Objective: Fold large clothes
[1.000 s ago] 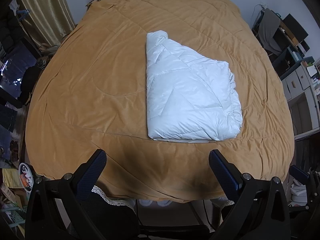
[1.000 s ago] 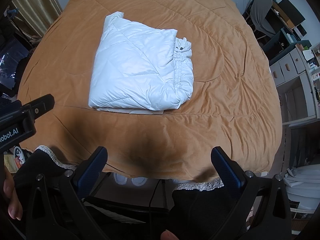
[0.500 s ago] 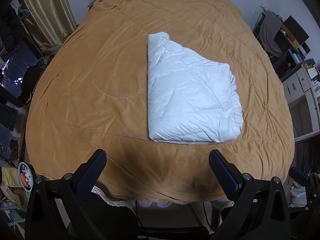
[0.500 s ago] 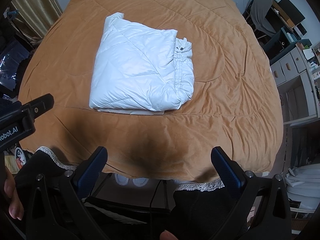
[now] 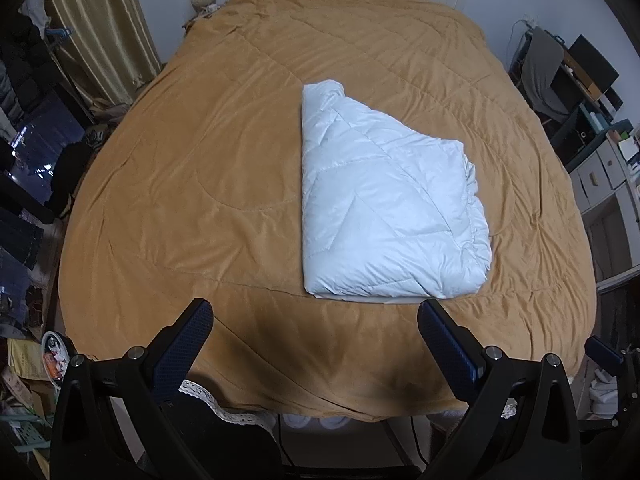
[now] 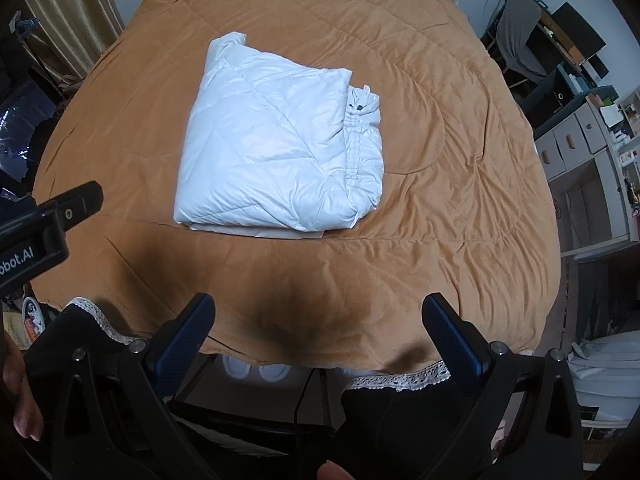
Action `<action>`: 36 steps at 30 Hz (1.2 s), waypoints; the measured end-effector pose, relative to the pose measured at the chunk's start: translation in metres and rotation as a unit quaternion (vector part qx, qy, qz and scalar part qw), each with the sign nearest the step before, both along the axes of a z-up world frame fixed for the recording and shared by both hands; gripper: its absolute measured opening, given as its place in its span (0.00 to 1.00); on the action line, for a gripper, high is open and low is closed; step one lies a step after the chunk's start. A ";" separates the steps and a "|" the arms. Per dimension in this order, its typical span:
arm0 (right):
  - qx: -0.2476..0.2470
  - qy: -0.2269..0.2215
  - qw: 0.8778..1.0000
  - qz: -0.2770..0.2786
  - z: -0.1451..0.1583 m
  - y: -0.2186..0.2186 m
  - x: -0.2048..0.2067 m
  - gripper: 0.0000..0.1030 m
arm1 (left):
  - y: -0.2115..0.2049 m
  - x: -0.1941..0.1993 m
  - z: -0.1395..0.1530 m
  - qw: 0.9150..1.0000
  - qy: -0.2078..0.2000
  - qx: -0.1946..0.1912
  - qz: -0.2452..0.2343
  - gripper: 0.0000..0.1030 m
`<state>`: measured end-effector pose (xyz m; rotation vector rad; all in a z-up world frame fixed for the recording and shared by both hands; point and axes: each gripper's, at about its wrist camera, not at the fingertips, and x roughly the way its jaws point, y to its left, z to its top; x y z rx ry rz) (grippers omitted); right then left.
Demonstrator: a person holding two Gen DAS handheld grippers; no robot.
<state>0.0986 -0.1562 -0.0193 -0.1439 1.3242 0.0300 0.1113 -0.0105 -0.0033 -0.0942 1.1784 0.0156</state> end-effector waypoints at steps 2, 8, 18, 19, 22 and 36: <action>-0.005 -0.012 1.000 0.005 0.001 0.002 -0.001 1.00 | -0.002 0.000 0.000 1.000 -0.005 0.009 -0.002 0.99; -0.020 -0.032 0.999 0.019 0.000 0.005 -0.002 1.00 | -0.009 -0.006 -0.001 1.000 -0.017 0.018 -0.007 0.99; -0.009 -0.052 0.998 0.024 -0.001 0.004 -0.006 1.00 | -0.020 -0.016 0.006 0.998 -0.048 0.007 -0.028 0.99; -0.004 -0.049 0.999 0.022 -0.001 0.004 -0.006 1.00 | -0.020 -0.016 0.007 0.998 -0.050 0.003 -0.027 0.99; 0.005 -0.044 0.999 0.020 -0.002 0.002 -0.006 1.00 | -0.020 -0.017 0.010 0.998 -0.059 -0.004 -0.027 0.99; -0.002 -0.082 0.996 0.021 0.006 0.000 -0.006 1.00 | -0.019 -0.019 0.013 0.997 -0.062 -0.021 -0.032 0.99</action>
